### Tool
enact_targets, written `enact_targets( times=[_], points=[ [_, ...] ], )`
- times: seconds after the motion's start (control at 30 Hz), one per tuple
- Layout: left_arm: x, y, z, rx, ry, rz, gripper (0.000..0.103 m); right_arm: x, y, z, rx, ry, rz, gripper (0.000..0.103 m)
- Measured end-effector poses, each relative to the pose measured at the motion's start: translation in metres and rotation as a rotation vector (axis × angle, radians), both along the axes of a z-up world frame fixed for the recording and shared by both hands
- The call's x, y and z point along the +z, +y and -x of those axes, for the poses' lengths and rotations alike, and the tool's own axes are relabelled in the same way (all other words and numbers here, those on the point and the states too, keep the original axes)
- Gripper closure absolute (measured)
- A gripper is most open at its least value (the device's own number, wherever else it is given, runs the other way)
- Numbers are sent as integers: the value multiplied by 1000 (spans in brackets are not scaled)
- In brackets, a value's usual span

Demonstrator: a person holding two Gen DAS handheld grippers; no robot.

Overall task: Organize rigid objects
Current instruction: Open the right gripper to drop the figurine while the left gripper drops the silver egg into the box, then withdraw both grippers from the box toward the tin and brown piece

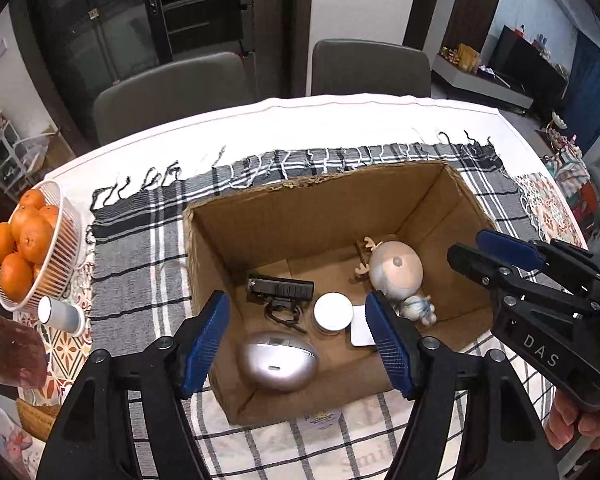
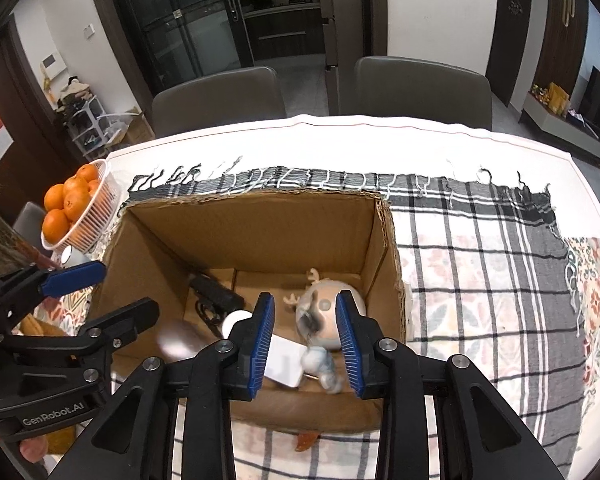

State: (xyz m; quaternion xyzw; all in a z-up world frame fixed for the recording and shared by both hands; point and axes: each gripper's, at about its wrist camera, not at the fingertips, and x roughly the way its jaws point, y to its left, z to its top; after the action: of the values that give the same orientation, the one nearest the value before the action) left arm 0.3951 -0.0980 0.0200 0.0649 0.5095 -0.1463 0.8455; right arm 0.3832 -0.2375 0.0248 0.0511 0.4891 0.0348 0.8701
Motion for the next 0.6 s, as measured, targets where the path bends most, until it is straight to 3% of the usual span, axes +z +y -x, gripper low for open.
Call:
enact_targets(
  times=[0.27, 0.6],
  points=[
    [14, 5, 21, 19, -52, 18, 27, 8, -2, 16, -14, -27, -14, 60],
    [28, 12, 53, 28, -104, 35, 25, 28, 2, 49, -32, -102, 1, 59]
  ],
)
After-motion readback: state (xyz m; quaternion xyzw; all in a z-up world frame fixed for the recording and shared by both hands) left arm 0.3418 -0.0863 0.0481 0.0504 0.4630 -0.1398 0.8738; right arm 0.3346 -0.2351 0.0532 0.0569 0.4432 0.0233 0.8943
